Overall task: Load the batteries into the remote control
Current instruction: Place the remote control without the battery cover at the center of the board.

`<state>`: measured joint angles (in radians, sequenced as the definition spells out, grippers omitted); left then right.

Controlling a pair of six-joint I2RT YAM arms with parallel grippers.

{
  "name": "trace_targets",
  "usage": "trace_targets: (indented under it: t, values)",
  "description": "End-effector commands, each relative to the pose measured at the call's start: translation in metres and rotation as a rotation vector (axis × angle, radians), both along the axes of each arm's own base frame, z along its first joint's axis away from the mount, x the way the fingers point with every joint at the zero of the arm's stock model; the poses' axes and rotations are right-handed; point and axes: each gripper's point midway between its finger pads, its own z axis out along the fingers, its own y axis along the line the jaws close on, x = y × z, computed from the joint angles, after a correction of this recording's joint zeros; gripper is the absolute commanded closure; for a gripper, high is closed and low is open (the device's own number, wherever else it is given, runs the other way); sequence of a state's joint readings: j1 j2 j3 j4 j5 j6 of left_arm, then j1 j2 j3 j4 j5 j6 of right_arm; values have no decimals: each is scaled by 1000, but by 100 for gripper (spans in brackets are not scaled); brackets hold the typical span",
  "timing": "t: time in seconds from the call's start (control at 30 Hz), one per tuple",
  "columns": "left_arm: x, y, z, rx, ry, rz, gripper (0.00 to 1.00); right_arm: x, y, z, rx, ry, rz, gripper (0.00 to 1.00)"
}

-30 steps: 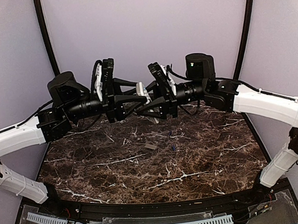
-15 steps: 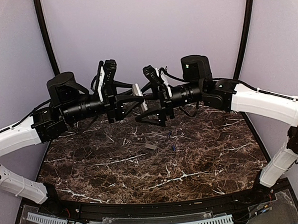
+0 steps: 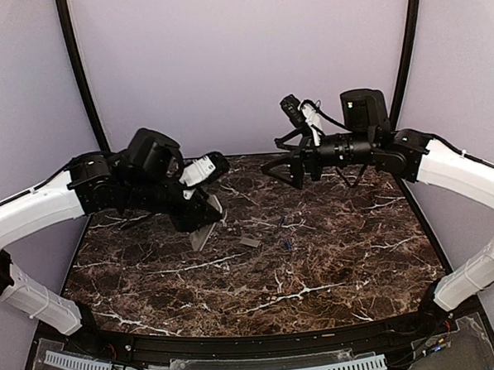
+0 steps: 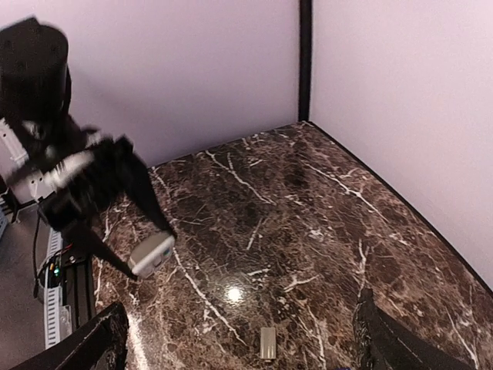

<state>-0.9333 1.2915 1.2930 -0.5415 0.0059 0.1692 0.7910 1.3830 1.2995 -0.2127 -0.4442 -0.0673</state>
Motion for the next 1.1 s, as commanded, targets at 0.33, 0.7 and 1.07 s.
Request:
trace_targets:
  t: [0.33,0.7,1.07]
  values:
    - [-60,-59,-188,718,338,-285,100,21,-51,-9,-24,39,-259,1]
    - [-82,-84,-244,906,352,-347,86,20,-52,-13,-19,28,-253,1]
    - [-82,-96,-231,859,366,-332,17,19,-50,-14,-16,40,-242,1]
